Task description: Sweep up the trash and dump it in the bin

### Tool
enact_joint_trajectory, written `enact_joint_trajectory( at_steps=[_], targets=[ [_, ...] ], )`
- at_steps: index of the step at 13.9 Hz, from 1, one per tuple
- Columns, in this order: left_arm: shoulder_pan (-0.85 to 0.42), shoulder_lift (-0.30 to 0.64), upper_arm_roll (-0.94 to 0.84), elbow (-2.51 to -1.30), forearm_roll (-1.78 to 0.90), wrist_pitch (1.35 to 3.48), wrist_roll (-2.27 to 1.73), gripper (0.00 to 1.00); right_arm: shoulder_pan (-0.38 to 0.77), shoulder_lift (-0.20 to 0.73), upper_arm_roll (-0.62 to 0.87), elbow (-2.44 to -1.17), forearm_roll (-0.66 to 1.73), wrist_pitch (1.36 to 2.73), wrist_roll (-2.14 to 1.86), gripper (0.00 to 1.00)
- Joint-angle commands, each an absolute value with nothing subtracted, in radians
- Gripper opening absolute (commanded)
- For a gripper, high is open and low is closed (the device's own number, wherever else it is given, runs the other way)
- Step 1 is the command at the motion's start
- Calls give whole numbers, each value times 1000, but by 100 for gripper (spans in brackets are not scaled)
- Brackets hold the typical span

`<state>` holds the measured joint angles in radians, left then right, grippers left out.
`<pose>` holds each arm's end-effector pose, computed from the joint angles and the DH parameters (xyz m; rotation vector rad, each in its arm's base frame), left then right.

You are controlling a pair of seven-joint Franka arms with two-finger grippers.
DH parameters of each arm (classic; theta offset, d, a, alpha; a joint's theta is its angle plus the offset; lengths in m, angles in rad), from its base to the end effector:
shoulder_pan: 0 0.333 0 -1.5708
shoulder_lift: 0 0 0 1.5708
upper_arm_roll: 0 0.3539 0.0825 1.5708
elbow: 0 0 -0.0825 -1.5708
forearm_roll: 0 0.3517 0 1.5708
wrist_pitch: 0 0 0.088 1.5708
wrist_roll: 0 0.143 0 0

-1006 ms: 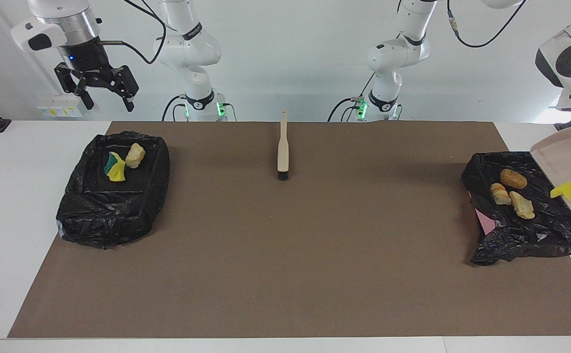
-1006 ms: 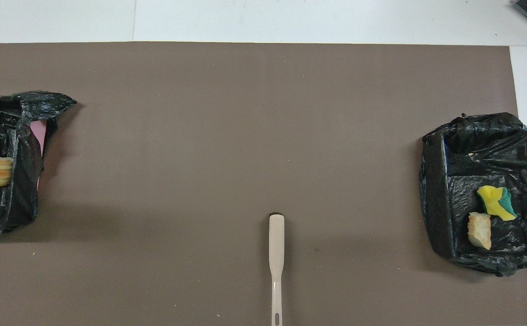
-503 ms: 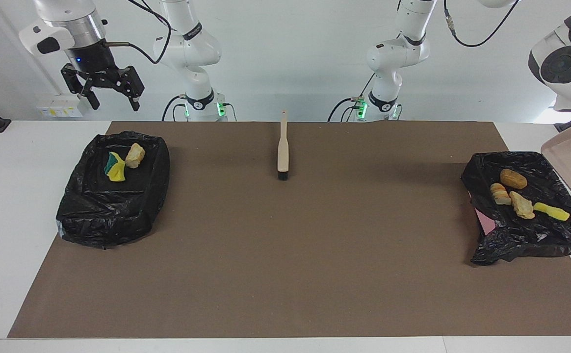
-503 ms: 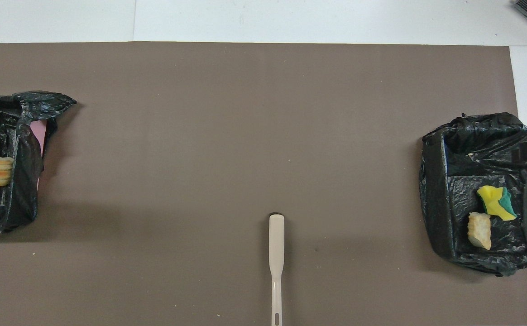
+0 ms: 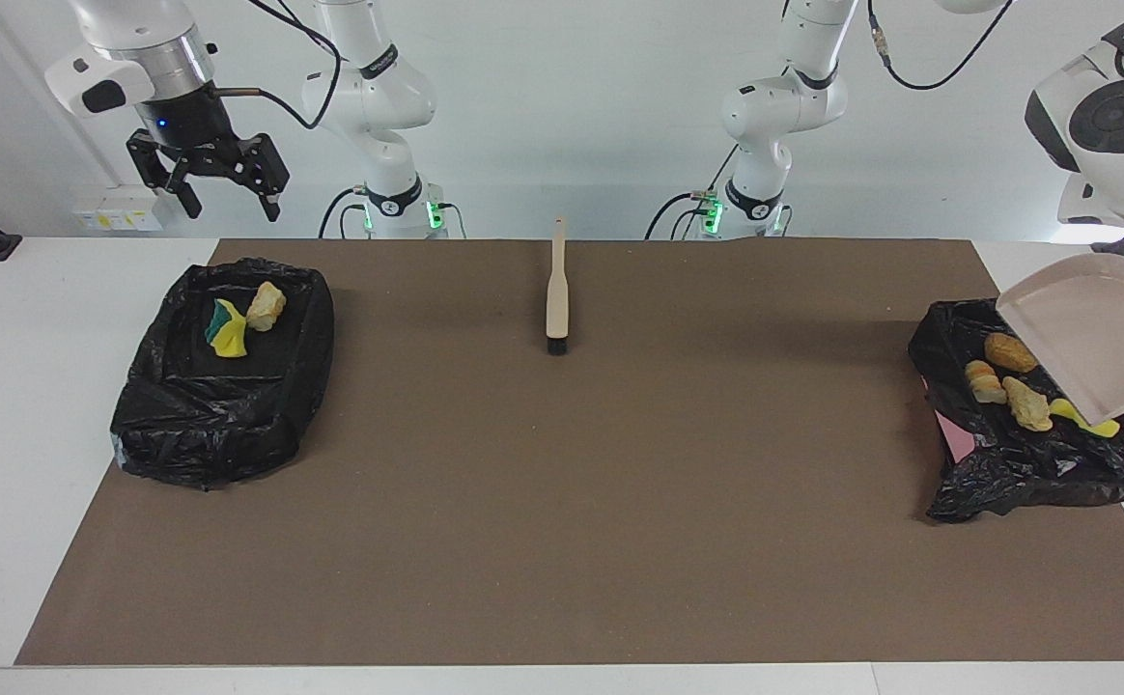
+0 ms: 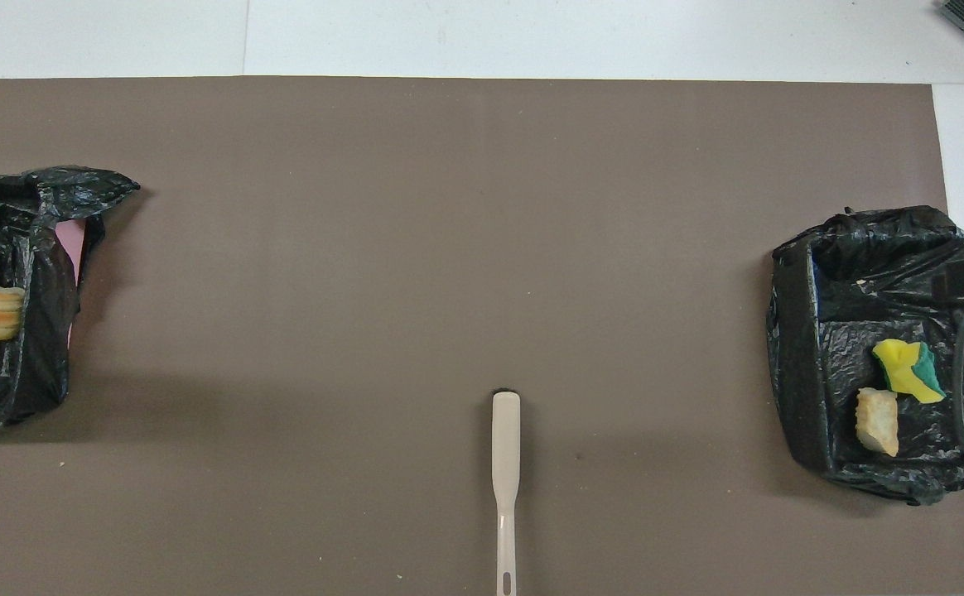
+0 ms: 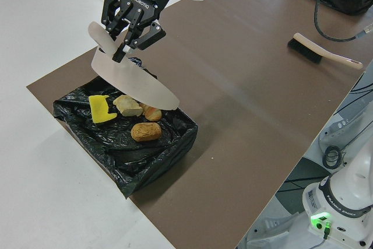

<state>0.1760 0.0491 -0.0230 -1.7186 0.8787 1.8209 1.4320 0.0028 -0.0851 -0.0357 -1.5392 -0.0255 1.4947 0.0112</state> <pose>0.5442 0.1752 0.5978 -1.7711 1.6278 0.7352 0.4851 -0.0208 0.6762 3.1173 -0.0725 0.0628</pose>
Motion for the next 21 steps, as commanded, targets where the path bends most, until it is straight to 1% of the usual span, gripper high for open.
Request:
enact_joint_trajectory(
  at_steps=[1, 4, 7, 10, 12, 15, 19, 21],
  targets=[
    [98, 12, -11, -1753, 737, 1741, 1395, 0, 0, -109, -34, -1568, -20, 1509, -2, 100],
    [23, -14, -11, -1796, 614, 1727, 1315, 0, -15, -100, -35, -1548, 14, 1476, 8, 100],
    [-73, -28, -11, -1845, 523, 1687, 1160, 0, 0, -136, -34, -1598, 8, 1474, 63, 100],
    [-191, -22, -11, -1884, 431, 1687, 963, 0, 21, -137, -32, -1605, 8, 1489, 104, 100],
    [-265, -3, -11, -1887, 359, 1697, 818, 0, 21, -129, -32, -1605, 5, 1525, 98, 100],
    [-359, 52, -11, -1876, 253, 1712, 575, 0, 21, -130, -32, -1606, 5, 1525, 103, 100],
    [-474, 109, -11, -1868, 109, 1853, 291, 0, 21, -129, -32, -1606, 5, 1525, 100, 100],
    [-509, 156, -11, -1815, 72, 1894, 166, 0, 18, -130, -32, -1609, 5, 1525, 95, 100]
  ],
)
